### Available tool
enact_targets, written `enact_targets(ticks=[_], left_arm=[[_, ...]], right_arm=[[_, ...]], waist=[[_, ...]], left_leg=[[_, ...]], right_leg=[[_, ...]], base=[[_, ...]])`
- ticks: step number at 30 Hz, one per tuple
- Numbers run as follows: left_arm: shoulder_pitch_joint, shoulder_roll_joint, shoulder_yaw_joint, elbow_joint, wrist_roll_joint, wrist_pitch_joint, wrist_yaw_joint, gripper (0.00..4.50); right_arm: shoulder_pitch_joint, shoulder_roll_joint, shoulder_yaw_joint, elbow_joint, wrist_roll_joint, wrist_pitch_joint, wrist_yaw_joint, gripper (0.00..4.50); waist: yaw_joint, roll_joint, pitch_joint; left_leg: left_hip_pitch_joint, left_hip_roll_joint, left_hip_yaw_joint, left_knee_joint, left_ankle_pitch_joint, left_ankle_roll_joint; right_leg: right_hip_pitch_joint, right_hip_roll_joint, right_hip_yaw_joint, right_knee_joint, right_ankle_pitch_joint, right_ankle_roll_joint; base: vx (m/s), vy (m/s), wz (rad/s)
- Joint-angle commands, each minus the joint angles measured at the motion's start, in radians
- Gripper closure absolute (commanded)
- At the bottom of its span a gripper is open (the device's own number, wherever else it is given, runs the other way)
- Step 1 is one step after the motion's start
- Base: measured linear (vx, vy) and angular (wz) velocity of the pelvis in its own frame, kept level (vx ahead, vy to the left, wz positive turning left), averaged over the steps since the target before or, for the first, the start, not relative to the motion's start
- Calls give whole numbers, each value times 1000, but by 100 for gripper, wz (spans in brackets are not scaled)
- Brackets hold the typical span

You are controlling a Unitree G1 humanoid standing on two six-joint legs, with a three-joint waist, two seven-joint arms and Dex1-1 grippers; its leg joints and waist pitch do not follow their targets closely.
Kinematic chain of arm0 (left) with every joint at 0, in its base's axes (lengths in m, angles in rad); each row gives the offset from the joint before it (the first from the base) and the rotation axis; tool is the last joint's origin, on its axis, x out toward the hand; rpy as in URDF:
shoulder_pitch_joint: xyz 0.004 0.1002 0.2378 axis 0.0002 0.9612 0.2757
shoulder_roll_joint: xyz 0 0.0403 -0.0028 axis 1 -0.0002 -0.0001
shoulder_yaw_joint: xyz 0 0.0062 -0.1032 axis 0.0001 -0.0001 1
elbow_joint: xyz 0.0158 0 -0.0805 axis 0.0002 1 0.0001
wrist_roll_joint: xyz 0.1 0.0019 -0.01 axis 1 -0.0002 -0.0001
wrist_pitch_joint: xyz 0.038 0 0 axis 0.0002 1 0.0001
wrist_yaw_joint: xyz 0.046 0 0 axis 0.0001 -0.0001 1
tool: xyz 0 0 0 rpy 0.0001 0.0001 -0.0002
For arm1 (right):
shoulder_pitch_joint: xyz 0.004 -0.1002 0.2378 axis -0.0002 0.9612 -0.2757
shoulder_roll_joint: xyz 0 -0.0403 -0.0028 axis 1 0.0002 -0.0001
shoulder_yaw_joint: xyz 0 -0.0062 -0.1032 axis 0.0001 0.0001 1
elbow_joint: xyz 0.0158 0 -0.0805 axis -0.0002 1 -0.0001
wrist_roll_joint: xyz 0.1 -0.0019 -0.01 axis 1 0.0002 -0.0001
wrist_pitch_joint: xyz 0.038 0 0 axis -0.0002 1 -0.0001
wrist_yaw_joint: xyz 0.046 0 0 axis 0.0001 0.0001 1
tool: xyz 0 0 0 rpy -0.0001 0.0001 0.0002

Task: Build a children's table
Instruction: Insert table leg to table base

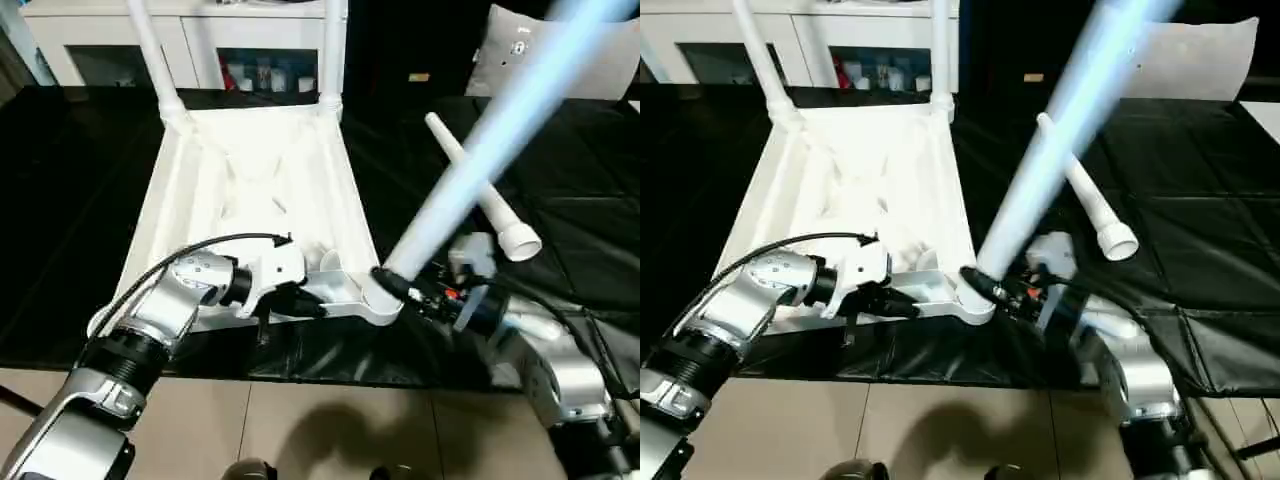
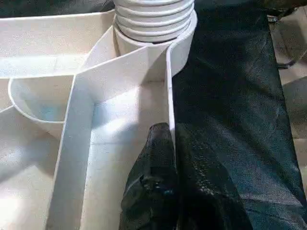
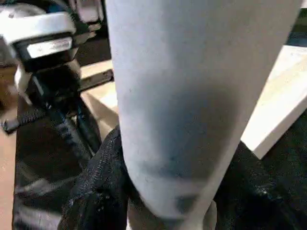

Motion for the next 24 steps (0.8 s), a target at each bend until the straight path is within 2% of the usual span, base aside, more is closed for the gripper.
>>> enact_targets(ticks=[1, 3, 4, 6, 7, 8, 9, 10, 11, 12, 13, 18, 19, 20, 21, 24], left_arm=[[-41, 32, 4, -2, 23, -24, -10, 450], [-44, 36, 2, 0, 26, -28, -18, 450], [-44, 36, 2, 0, 26, -28, -18, 450], [-54, 40, 0, 12, 29, -38, -29, 450], [-68, 42, -3, 29, 33, -52, -42, 450], [-71, 43, -4, 32, 35, -55, -44, 450], [-79, 45, -7, 42, 41, -64, -48, 450], [-85, 48, -10, 48, 45, -72, -52, 450], [-107, 48, -12, 72, 53, -88, -55, 450], [-118, 49, -13, 85, 54, -94, -61, 450], [-124, 50, -13, 89, 54, -97, -65, 450], [-174, 59, -10, 162, 72, -131, -59, 450], [-172, 65, -5, 163, 70, -128, -63, 450], [-169, 69, -2, 160, 67, -123, -65, 450], [-159, 75, 4, 147, 60, -111, -68, 450], [-97, 92, 34, 72, 19, -51, -73, 450]], right_arm=[[46, -49, 57, 127, -126, 87, 3, 261], [24, -58, 78, 129, -133, 106, 22, 261], [24, -58, 78, 129, -133, 106, 22, 261], [4, -75, 114, 134, -132, 135, 65, 261], [-10, -85, 149, 147, -147, 140, 94, 261], [-13, -83, 151, 150, -149, 139, 94, 261], [-21, -77, 157, 162, -153, 138, 96, 261], [-27, -71, 160, 169, -153, 139, 97, 261], [-46, -55, 165, 188, -148, 148, 100, 261], [-51, -51, 171, 193, -150, 149, 104, 261], [-53, -50, 175, 193, -151, 148, 106, 261], [-68, -29, 185, 203, -149, 158, 98, 261], [-68, -22, 182, 202, -145, 161, 87, 261], [-67, -19, 181, 200, -144, 162, 82, 261], [-65, -13, 179, 198, -144, 164, 72, 261], [-62, 17, 159, 203, -152, 174, -2, 261]], waist=[[-5, 8, -40], [-5, 7, -39], [-6, 3, -36], [-7, 5, -36], [-10, 1, -29], [-9, 2, -32], [-8, 1, -28], [-7, -5, -27], [-10, -10, -20], [-10, -8, -21], [-9, -10, -19], [-9, -11, -15], [-11, -11, -12], [-10, -7, -12], [-12, -9, -10], [-18, -8, -7]], left_leg=[[-1, 50, -16, -87, -380, 32], [3, 50, -15, -86, -391, 34], [0, 50, -16, -87, -390, 35], [-3, 50, -17, -89, -389, 38], [0, 49, -16, -89, -398, 40], [2, 49, -15, -88, -395, 42], [3, 50, -13, -89, -385, 46], [2, 52, -12, -92, -372, 48], [-4, 49, -12, -95, -367, 54], [-5, 49, -14, -96, -368, 52], [-1, 49, -13, -97, -362, 51], [-3, 53, -14, -103, -338, 53], [-4, 56, -16, -105, -353, 45], [-4, 57, -17, -106, -358, 42], [-3, 58, -17, -107, -369, 39], [-8, 58, -20, -111, -389, 30]], right_leg=[[29, -69, 59, -107, -518, -150], [24, -72, 61, -111, -535, -148], [25, -71, 61, -111, -537, -147], [25, -69, 59, -109, -536, -144], [20, -69, 61, -112, -554, -139], [19, -70, 62, -113, -551, -139], [15, -70, 65, -113, -533, -147], [18, -71, 65, -113, -511, -152], [18, -67, 62, -114, -518, -149], [21, -69, 61, -113, -534, -144], [18, -72, 62, -118, -555, -134], [18, -71, 64, -117, -520, -146], [20, -74, 63, -114, -513, -153], [20, -75, 64, -112, -510, -156], [18, -75, 66, -113, -512, -158], [19, -77, 65, -112, -525, -159]], base=[[0, 0, 0], [0, 0, 0], [0, 0, 0], [0, 0, 0], [0, 0, 0], [0, 0, 0], [0, 0, 0], [0, 0, 0], [0, 0, 0], [0, 0, 0], [0, 0, 0], [0, 0, 0], [0, 0, 0], [0, 0, 0], [0, 0, 0], [0, 0, 0]])
